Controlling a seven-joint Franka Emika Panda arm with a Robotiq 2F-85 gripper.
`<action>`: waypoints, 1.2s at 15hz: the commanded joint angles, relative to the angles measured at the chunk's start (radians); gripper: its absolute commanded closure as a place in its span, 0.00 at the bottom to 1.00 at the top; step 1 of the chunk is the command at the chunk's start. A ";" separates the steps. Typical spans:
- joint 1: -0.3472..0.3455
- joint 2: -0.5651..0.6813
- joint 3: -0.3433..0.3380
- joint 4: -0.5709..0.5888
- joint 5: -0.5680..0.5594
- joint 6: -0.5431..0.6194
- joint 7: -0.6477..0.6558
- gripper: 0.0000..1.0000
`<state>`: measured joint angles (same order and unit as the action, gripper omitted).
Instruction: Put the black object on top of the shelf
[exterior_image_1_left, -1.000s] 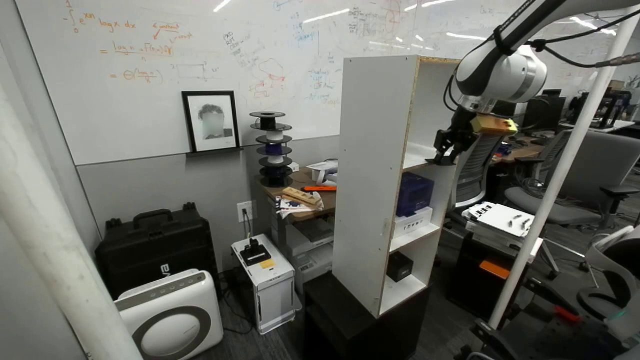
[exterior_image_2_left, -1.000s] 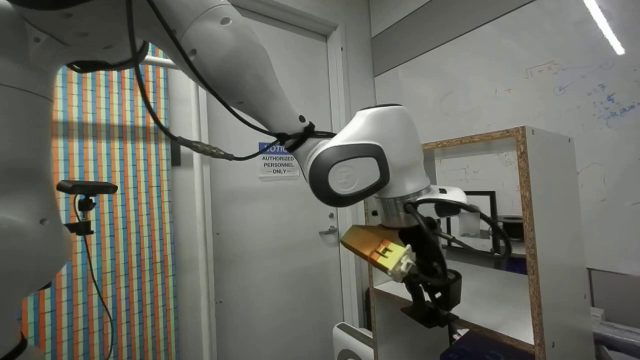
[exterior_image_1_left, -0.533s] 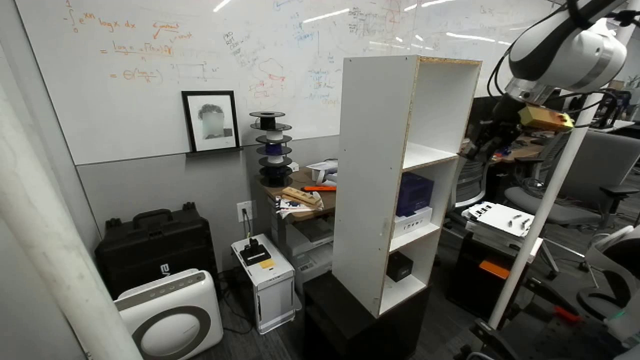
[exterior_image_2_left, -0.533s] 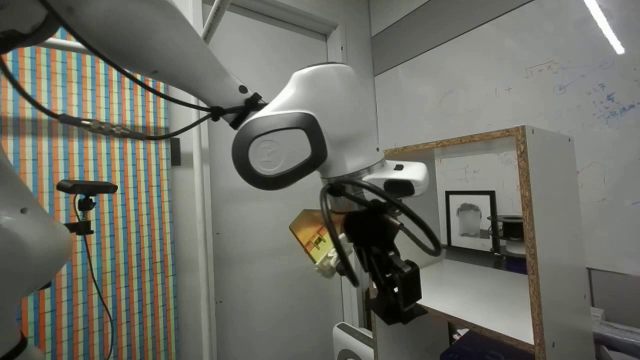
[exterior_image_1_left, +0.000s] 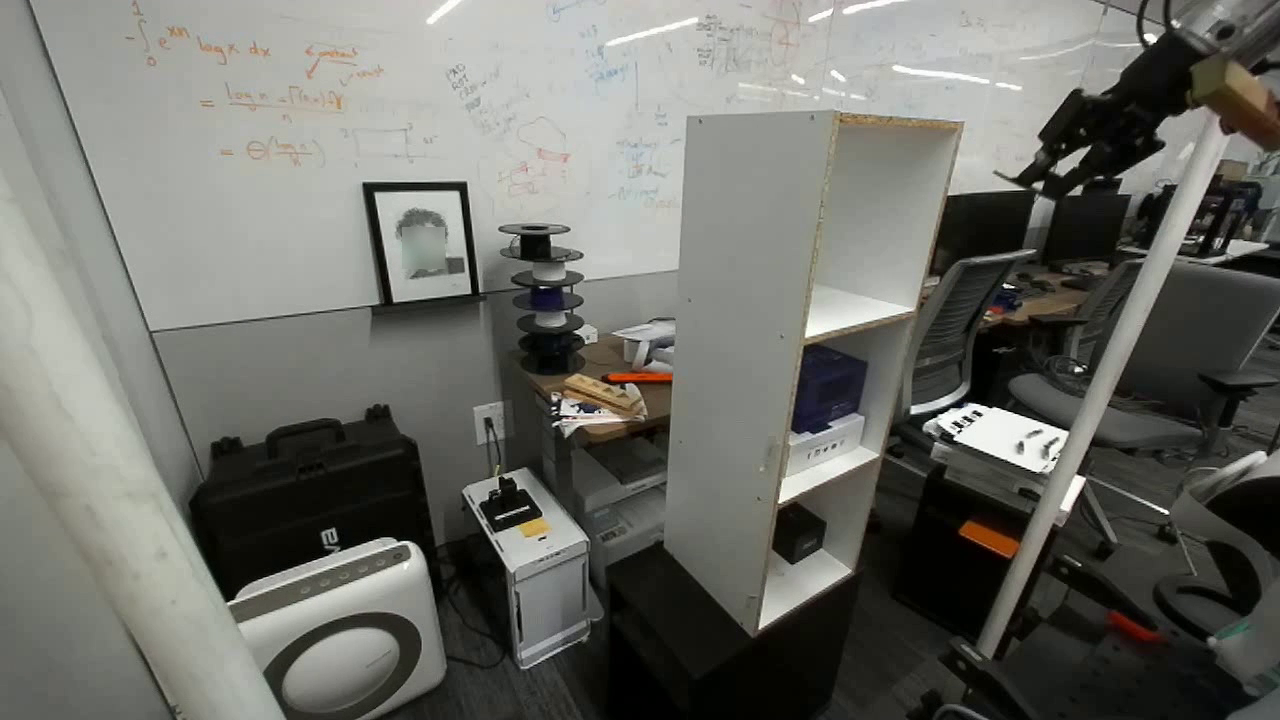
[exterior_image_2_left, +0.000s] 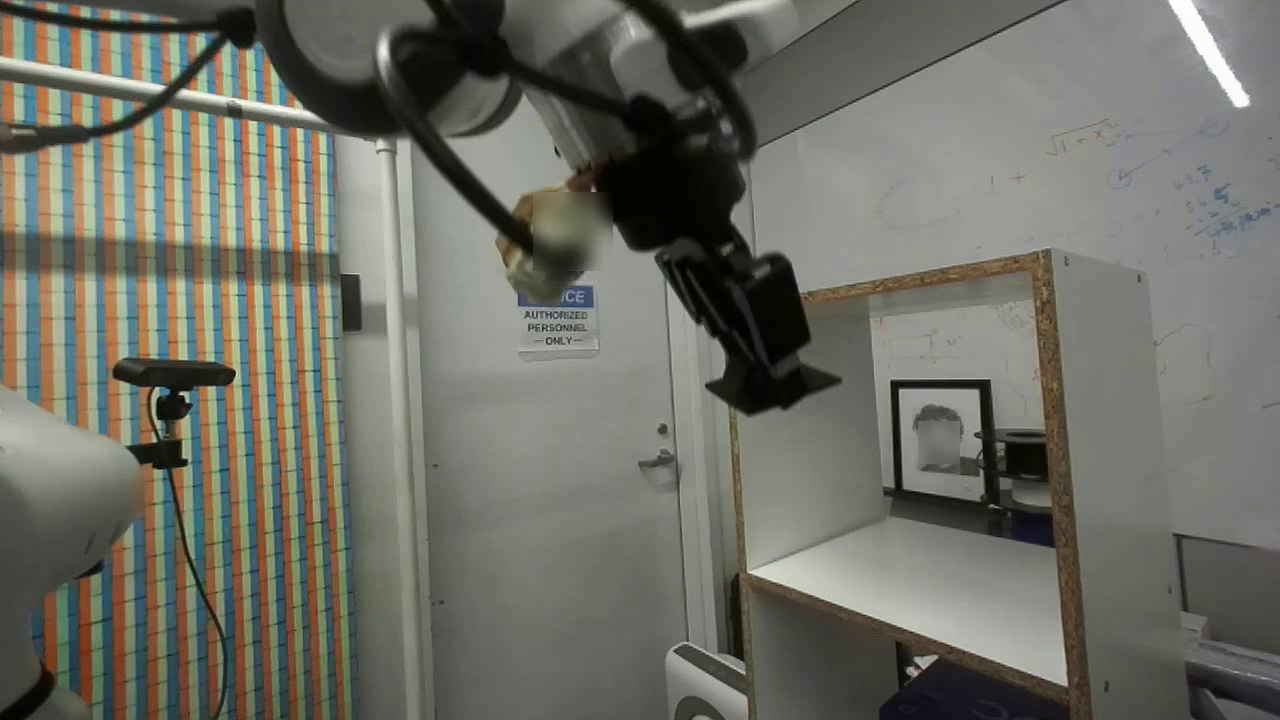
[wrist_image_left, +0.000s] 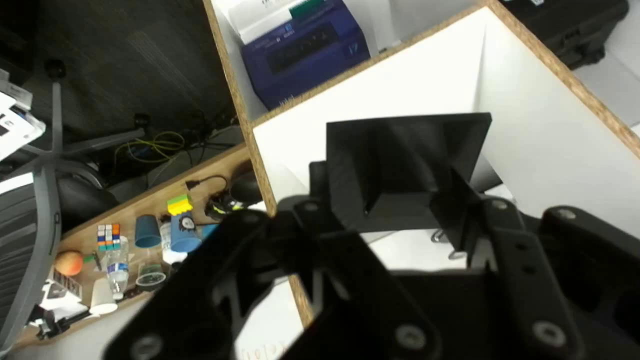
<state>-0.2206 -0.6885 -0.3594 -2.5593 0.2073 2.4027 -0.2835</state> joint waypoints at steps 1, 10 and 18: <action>0.051 -0.008 -0.040 0.175 0.059 -0.112 0.048 0.73; 0.211 0.400 -0.137 0.630 0.363 -0.152 0.120 0.73; 0.081 0.747 -0.044 0.970 0.483 -0.345 0.203 0.73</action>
<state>-0.0695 -0.0570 -0.4530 -1.7384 0.6595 2.1419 -0.1229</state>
